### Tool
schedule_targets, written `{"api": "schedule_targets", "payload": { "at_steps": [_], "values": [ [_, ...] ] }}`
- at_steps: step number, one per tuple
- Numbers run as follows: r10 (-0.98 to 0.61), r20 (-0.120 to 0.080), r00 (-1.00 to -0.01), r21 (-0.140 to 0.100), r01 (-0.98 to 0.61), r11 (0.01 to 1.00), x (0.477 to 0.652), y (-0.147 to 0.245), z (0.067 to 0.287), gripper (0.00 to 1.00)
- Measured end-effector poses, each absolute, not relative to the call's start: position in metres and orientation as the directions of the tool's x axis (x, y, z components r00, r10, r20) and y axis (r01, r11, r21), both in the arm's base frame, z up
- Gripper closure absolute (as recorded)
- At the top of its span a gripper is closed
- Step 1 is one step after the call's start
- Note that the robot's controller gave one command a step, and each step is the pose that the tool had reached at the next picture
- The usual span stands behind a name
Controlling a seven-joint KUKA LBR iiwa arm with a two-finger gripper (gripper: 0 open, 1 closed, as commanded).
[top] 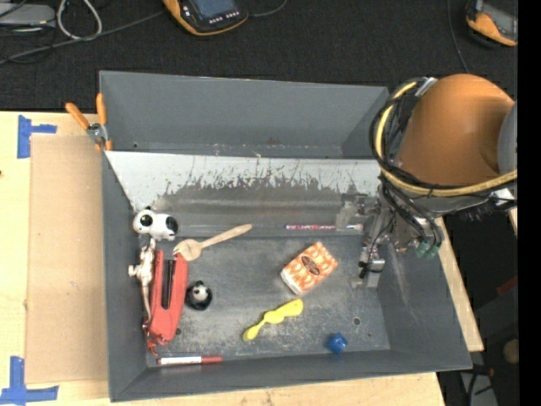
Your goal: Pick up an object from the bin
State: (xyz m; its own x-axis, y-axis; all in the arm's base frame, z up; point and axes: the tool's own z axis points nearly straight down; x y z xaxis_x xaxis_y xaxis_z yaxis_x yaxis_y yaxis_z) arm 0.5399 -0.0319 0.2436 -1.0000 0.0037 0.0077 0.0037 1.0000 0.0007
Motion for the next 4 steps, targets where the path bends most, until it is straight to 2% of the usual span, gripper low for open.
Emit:
{"api": "schedule_targets", "payload": {
  "at_steps": [1,2,3,4],
  "values": [
    [0.003,0.001,-1.0,0.0,0.003,1.0,0.541,-0.032,0.247,0.0],
    [-0.062,-0.004,-0.998,0.0,-0.062,0.998,0.561,-0.031,0.175,0.0],
    [-0.326,-0.007,-0.945,-0.002,-0.326,0.945,0.585,-0.033,0.155,0.0],
    [-0.294,0.001,-0.956,0.002,-0.294,0.956,0.586,-0.037,0.137,0.0]
  ]
}}
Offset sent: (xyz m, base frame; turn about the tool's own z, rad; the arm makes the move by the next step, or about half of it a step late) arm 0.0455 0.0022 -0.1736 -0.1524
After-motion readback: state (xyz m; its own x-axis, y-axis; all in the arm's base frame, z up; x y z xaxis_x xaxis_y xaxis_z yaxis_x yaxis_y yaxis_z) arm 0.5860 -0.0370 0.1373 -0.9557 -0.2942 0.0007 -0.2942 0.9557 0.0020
